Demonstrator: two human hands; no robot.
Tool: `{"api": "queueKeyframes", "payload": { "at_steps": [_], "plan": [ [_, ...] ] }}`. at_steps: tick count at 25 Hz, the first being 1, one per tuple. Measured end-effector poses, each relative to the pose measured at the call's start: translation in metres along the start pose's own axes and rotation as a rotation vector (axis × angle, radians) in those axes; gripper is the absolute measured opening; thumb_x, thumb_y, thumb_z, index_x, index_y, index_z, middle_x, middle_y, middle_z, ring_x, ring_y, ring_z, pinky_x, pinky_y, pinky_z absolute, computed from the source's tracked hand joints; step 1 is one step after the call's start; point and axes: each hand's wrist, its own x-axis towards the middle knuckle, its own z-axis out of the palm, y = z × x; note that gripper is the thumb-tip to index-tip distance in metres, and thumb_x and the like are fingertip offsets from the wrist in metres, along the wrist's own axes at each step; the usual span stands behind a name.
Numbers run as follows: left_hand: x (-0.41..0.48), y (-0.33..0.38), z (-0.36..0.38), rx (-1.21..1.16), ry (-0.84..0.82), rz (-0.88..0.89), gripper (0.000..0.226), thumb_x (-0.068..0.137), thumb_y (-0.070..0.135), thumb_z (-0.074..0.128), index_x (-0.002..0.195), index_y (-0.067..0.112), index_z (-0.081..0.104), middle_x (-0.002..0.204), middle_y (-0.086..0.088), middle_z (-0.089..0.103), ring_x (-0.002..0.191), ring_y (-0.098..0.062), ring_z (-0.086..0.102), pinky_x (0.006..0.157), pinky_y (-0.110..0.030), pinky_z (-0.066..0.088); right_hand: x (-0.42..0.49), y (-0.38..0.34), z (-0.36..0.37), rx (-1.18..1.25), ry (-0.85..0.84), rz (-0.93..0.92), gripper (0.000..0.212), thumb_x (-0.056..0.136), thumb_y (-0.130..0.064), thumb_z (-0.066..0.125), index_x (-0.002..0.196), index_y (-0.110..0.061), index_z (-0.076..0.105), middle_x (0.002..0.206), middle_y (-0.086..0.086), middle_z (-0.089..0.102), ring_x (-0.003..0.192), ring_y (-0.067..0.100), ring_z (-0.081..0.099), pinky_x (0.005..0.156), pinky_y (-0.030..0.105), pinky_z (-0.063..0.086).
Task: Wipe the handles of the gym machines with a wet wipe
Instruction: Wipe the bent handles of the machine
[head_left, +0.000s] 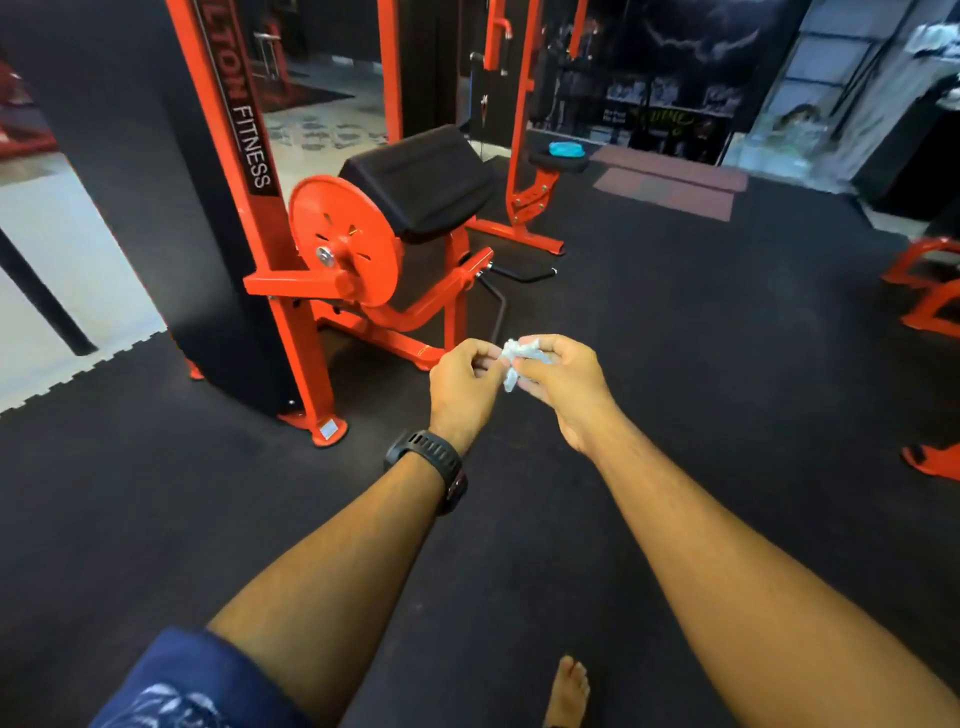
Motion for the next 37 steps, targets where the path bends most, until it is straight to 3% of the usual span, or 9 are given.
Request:
{"api": "queueKeyframes", "payload": {
  "at_steps": [4, 9, 15, 17, 23, 28, 32, 35, 37],
  "plan": [
    [0.114, -0.038, 0.102, 0.003, 0.078, -0.091, 0.002, 0.090, 0.016, 0.070, 0.091, 0.014, 0.071, 0.082, 0.002, 0.070, 0.073, -0.008, 0.065, 0.064, -0.013, 0.047, 0.153, 0.028, -0.046, -0.071, -0.107, 0.053, 0.015, 0.094, -0.007, 0.065, 0.100, -0.020, 0.070, 0.098, 0.001, 0.074, 0.093, 0.010, 0.072, 0.073, 0.018, 0.056],
    [0.223, -0.090, 0.188, 0.026, 0.154, -0.230, 0.008, 0.089, 0.014, 0.068, 0.097, 0.017, 0.069, 0.089, 0.004, 0.069, 0.080, -0.006, 0.062, 0.070, -0.013, 0.048, 0.327, 0.076, -0.080, -0.203, -0.073, 0.126, 0.017, 0.094, -0.009, 0.060, 0.107, -0.011, 0.072, 0.094, 0.003, 0.074, 0.086, 0.012, 0.071, 0.075, 0.027, 0.060],
    [0.343, -0.197, 0.253, 0.062, 0.282, -0.409, 0.010, 0.092, 0.013, 0.067, 0.097, 0.022, 0.067, 0.088, 0.009, 0.066, 0.079, -0.001, 0.059, 0.071, -0.009, 0.046, 0.506, 0.161, -0.077, -0.407, -0.157, 0.090, 0.012, 0.082, -0.011, 0.065, 0.084, -0.022, 0.070, 0.081, -0.003, 0.073, 0.076, 0.014, 0.070, 0.073, 0.038, 0.060],
    [0.376, -0.235, 0.272, 0.099, 0.297, -0.475, 0.011, 0.092, 0.013, 0.067, 0.097, 0.023, 0.066, 0.089, 0.007, 0.066, 0.080, -0.003, 0.060, 0.074, -0.012, 0.047, 0.556, 0.192, -0.071, -0.450, -0.196, 0.051, 0.007, 0.083, -0.013, 0.067, 0.086, -0.019, 0.066, 0.079, -0.003, 0.073, 0.075, 0.008, 0.070, 0.072, 0.031, 0.057],
    [0.451, -0.334, 0.321, 0.285, 0.239, -0.667, 0.029, 0.097, 0.020, 0.064, 0.125, 0.016, 0.066, 0.118, -0.004, 0.067, 0.106, -0.016, 0.062, 0.089, -0.019, 0.042, 0.680, 0.285, -0.063, -0.699, -0.486, -0.265, 0.027, 0.089, -0.012, 0.069, 0.115, -0.006, 0.072, 0.109, 0.007, 0.064, 0.089, 0.009, 0.060, 0.079, 0.001, 0.039],
    [0.483, -0.409, 0.358, 0.346, 0.252, -0.824, 0.046, 0.100, 0.021, 0.059, 0.144, 0.012, 0.051, 0.145, -0.008, 0.054, 0.134, -0.023, 0.050, 0.113, -0.033, 0.038, 0.745, 0.366, -0.059, -0.870, -0.960, -0.543, 0.047, 0.100, -0.030, 0.047, 0.133, 0.000, 0.059, 0.129, 0.012, 0.055, 0.127, 0.025, 0.050, 0.103, 0.032, 0.044],
    [0.493, -0.452, 0.391, 0.332, 0.370, -0.870, 0.046, 0.101, 0.017, 0.056, 0.147, 0.015, 0.049, 0.146, -0.007, 0.054, 0.137, -0.023, 0.048, 0.114, -0.039, 0.039, 0.783, 0.425, -0.039, -0.990, -1.307, -0.857, 0.042, 0.093, -0.003, 0.059, 0.134, 0.006, 0.056, 0.141, 0.021, 0.051, 0.136, 0.034, 0.044, 0.113, 0.044, 0.040],
    [0.501, -0.470, 0.405, 0.354, 0.483, -0.909, 0.040, 0.100, 0.013, 0.055, 0.140, 0.013, 0.055, 0.143, -0.007, 0.057, 0.133, -0.023, 0.052, 0.112, -0.027, 0.037, 0.808, 0.446, -0.043, -1.032, -1.359, -1.093, 0.043, 0.096, -0.016, 0.050, 0.135, 0.002, 0.056, 0.142, 0.017, 0.054, 0.136, 0.031, 0.046, 0.118, 0.042, 0.033],
    [0.502, -0.476, 0.411, 0.355, 0.547, -0.892, 0.032, 0.099, 0.016, 0.053, 0.130, 0.016, 0.062, 0.130, -0.004, 0.066, 0.121, -0.024, 0.061, 0.104, -0.033, 0.047, 0.815, 0.446, -0.042, -1.055, -1.308, -1.144, 0.043, 0.102, -0.026, 0.039, 0.132, -0.003, 0.059, 0.138, 0.014, 0.058, 0.132, 0.028, 0.050, 0.118, 0.042, 0.032]
  ]
}}
